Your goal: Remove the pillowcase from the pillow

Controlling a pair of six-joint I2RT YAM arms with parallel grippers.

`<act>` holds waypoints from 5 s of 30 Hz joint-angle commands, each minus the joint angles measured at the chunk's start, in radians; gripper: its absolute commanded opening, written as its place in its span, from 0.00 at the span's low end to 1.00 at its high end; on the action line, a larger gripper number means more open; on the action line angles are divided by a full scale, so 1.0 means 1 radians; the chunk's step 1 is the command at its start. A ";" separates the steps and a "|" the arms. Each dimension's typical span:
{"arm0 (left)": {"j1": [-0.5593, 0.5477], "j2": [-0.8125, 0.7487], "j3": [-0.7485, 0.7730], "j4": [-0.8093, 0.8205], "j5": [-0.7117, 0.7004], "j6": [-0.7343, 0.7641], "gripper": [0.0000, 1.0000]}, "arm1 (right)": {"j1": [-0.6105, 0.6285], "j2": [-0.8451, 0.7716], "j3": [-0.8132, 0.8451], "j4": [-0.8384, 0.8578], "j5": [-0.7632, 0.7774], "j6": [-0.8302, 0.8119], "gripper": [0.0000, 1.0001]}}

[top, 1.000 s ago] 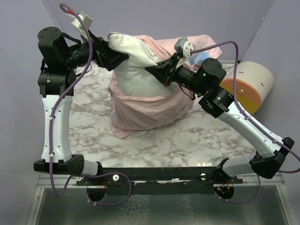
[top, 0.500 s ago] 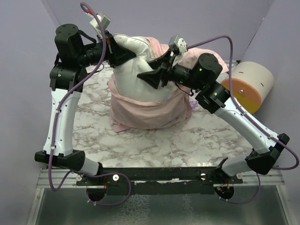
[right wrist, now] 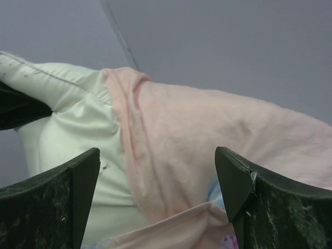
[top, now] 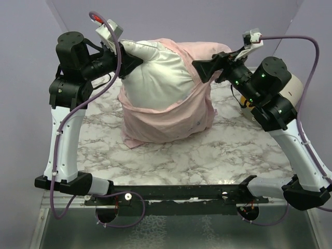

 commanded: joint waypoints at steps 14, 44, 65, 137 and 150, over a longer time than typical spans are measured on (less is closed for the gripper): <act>-0.001 -0.057 0.009 -0.050 -0.012 0.055 0.00 | -0.042 0.052 0.028 -0.096 0.302 -0.150 0.40; -0.001 -0.119 0.100 -0.206 0.094 0.168 0.00 | -0.478 0.226 0.004 -0.029 -0.036 0.185 0.01; -0.001 -0.113 0.049 -0.110 -0.030 0.231 0.00 | -0.575 -0.096 -0.279 0.037 -0.531 0.589 0.98; -0.025 -0.038 0.323 -0.760 0.228 0.518 0.00 | -0.627 0.254 0.082 0.076 0.170 0.600 0.01; -0.145 -0.144 0.302 -0.760 0.006 0.603 0.00 | -0.659 0.360 0.083 0.012 0.268 0.521 0.01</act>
